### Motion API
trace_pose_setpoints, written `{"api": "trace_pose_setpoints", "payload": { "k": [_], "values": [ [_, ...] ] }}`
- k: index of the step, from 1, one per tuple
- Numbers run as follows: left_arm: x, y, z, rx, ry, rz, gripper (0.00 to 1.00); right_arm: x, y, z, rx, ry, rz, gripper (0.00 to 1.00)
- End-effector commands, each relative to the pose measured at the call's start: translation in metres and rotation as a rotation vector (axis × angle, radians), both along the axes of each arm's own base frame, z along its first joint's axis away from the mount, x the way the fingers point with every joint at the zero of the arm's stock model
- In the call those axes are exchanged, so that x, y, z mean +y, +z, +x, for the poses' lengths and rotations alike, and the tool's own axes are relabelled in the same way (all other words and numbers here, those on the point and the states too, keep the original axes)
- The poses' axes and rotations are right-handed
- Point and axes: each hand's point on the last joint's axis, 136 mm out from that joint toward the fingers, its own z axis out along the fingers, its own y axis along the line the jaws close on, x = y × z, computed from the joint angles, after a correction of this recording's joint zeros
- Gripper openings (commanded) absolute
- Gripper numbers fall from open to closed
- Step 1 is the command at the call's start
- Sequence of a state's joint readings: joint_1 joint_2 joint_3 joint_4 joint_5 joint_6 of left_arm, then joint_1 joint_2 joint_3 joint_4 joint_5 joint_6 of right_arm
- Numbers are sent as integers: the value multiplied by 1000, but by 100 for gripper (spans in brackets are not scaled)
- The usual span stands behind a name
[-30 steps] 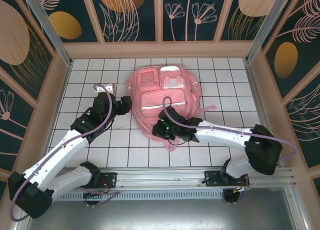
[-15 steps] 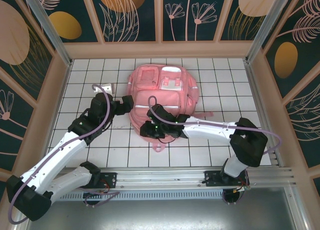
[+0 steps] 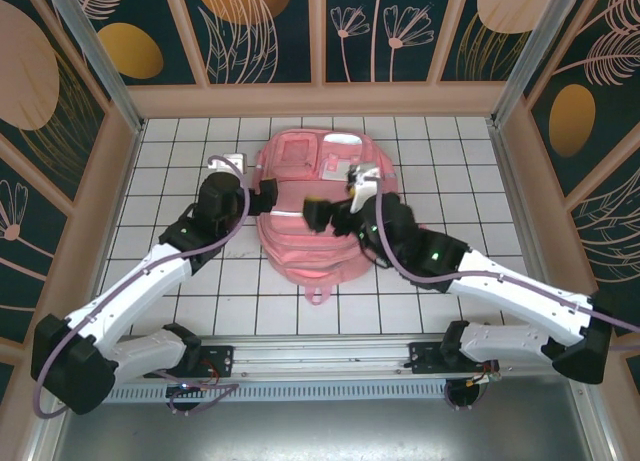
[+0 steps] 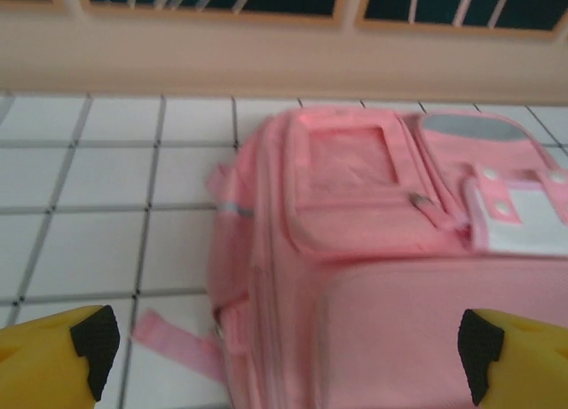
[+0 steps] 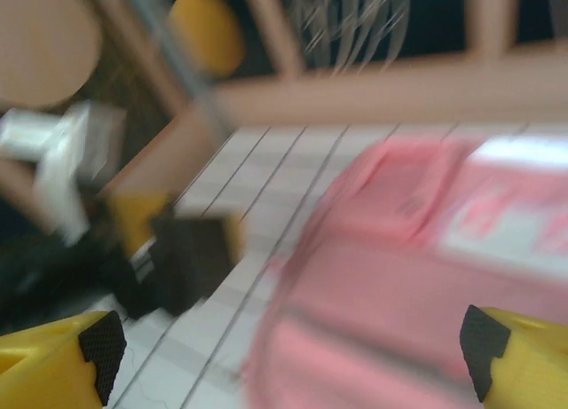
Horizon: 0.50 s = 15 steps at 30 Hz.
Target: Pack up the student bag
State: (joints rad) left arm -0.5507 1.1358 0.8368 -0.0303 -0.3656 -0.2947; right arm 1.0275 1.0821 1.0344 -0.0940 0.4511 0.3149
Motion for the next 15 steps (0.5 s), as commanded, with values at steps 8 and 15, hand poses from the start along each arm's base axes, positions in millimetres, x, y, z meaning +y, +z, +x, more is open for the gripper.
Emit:
{"api": "trace_pose_setpoints", "payload": {
  "k": [8, 15],
  "values": [
    [157, -54, 17, -240, 474, 44, 99, -173, -37, 113, -228, -434, -144, 99],
    [195, -101, 2, -229, 528, -44, 99, -279, -127, 108, -147, -728, -181, 99]
  ]
}}
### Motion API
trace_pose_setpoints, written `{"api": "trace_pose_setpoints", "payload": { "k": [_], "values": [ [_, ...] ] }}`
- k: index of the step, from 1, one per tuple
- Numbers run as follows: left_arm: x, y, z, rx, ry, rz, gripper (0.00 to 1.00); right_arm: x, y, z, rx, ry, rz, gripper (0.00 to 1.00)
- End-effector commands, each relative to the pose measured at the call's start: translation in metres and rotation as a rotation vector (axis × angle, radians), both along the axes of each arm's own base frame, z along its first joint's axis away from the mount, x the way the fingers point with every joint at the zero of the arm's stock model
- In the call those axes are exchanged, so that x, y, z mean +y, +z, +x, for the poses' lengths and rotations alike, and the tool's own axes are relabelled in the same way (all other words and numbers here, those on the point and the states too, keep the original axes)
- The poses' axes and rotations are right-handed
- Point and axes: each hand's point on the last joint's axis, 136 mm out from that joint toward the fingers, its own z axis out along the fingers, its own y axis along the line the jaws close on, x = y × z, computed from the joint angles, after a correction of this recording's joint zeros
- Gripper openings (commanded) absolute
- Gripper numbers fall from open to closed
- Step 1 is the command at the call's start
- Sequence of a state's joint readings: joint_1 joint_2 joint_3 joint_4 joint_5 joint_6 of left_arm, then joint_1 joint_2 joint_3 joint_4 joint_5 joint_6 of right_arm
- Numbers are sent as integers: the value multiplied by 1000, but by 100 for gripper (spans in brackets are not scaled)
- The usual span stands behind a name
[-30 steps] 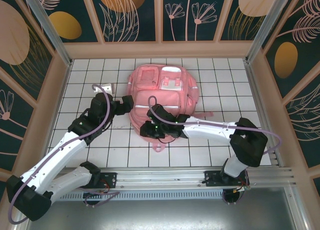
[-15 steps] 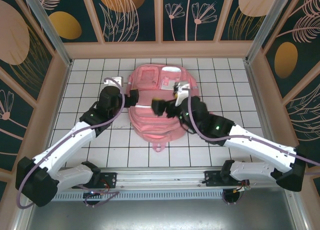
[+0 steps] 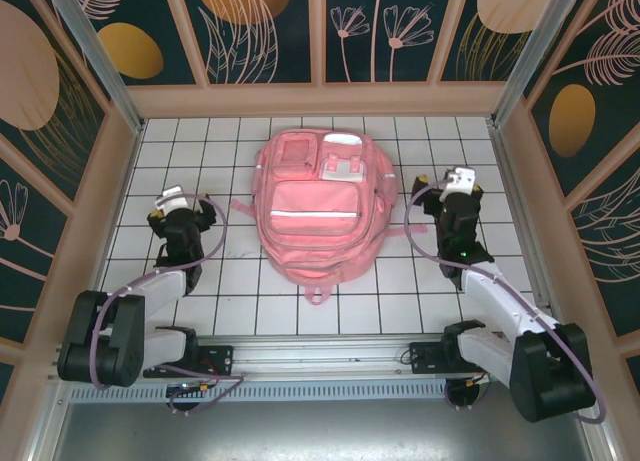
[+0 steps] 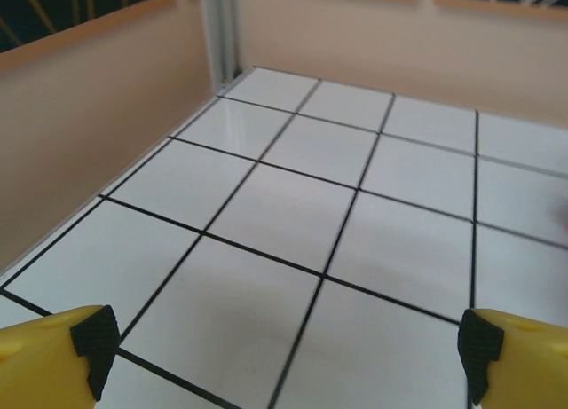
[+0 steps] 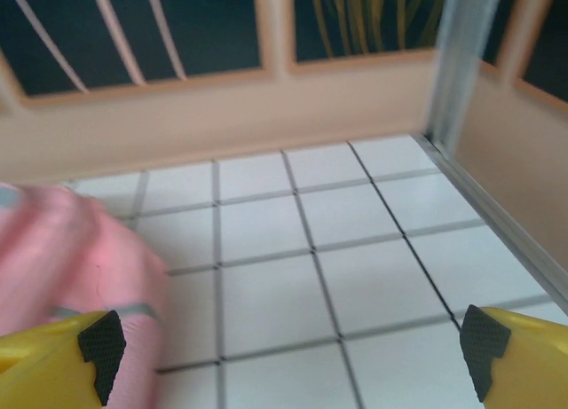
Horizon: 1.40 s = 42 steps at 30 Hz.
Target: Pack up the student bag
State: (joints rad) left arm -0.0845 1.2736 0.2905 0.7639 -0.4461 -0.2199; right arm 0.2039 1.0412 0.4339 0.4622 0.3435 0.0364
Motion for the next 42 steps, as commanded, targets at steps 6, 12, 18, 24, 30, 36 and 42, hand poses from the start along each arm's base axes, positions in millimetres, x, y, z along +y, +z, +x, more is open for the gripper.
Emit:
{"api": "trace_pose_setpoints", "payload": {
  "k": [6, 12, 18, 24, 30, 36, 42],
  "values": [
    [-4, 19, 27, -111, -109, 29, 99, -58, -41, -11, -141, -136, 111, 99],
    [-9, 15, 14, -231, -160, 48, 99, -40, -53, -1, -169, 26, 73, 99],
    [-27, 8, 26, -164, -276, 66, 99, -25, -76, 21, -78, 125, 58, 99],
    [-27, 7, 27, -158, -276, 65, 99, -26, -76, 21, -74, 125, 61, 99],
    [-28, 9, 25, -167, -283, 72, 99, -25, -74, 16, -93, 109, 46, 99],
    [-27, 9, 25, -165, -274, 69, 99, -18, -77, 23, -65, 174, 56, 99],
    [-25, 10, 25, -169, -259, 67, 99, -23, -77, 22, -67, 157, 68, 99]
  ]
}}
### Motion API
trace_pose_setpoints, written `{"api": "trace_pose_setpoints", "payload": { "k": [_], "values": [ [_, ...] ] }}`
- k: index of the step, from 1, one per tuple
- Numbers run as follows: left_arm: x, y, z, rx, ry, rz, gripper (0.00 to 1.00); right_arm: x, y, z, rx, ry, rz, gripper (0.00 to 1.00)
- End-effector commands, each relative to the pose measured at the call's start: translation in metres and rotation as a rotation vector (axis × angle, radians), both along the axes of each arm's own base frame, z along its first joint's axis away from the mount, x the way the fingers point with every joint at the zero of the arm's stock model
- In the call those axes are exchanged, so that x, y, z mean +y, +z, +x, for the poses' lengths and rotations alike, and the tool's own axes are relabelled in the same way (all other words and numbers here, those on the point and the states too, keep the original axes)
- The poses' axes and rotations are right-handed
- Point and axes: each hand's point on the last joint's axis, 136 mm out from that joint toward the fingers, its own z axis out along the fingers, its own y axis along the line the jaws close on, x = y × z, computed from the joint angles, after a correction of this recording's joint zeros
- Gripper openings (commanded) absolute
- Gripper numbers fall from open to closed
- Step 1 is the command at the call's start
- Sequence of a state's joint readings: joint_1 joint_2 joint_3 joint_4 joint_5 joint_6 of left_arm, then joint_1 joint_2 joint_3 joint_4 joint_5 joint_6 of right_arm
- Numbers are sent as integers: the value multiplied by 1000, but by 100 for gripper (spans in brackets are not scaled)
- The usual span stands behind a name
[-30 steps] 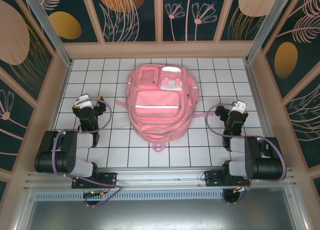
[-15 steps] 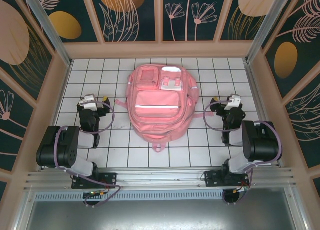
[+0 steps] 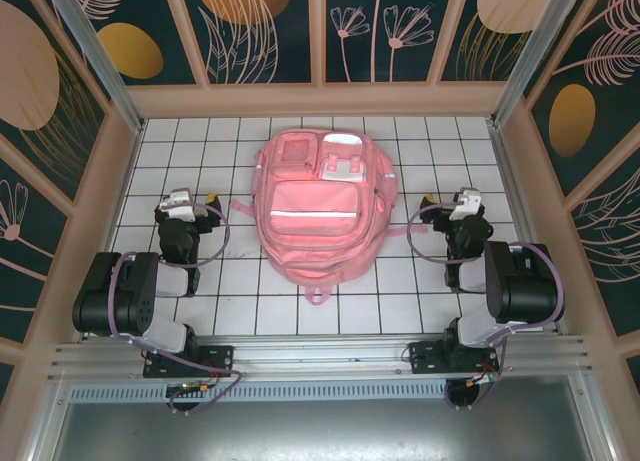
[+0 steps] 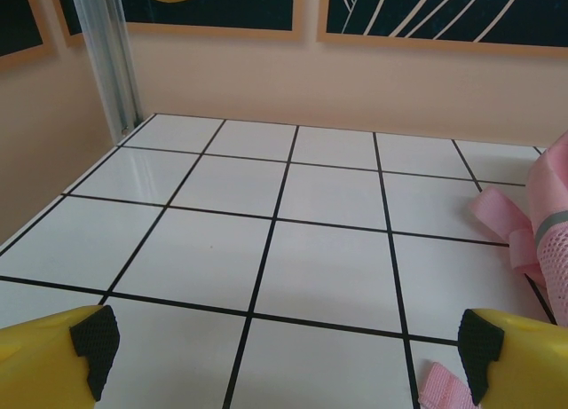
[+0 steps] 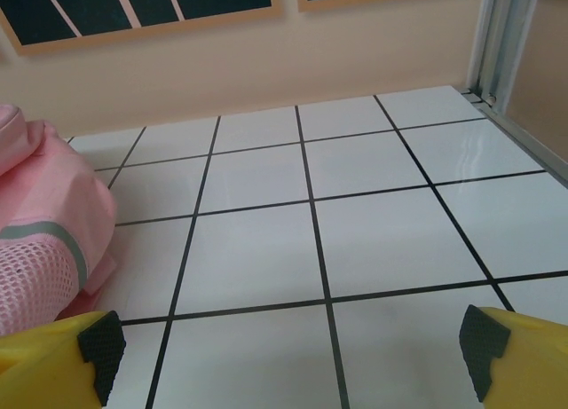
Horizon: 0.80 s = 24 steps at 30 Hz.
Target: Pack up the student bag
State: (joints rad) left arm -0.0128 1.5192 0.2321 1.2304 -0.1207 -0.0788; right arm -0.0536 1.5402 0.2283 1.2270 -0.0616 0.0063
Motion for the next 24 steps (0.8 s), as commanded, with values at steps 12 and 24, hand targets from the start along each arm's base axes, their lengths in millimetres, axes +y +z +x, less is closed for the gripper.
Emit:
{"api": "trace_pose_setpoints", "payload": {
  "k": [12, 24],
  "values": [
    [5, 12, 2, -45, 17, 5, 99, 3, 6, 3, -17, 7, 5, 99],
    [4, 11, 2, -43, 15, 5, 99, 2, 6, 4, -17, 5, 4, 99]
  ]
}}
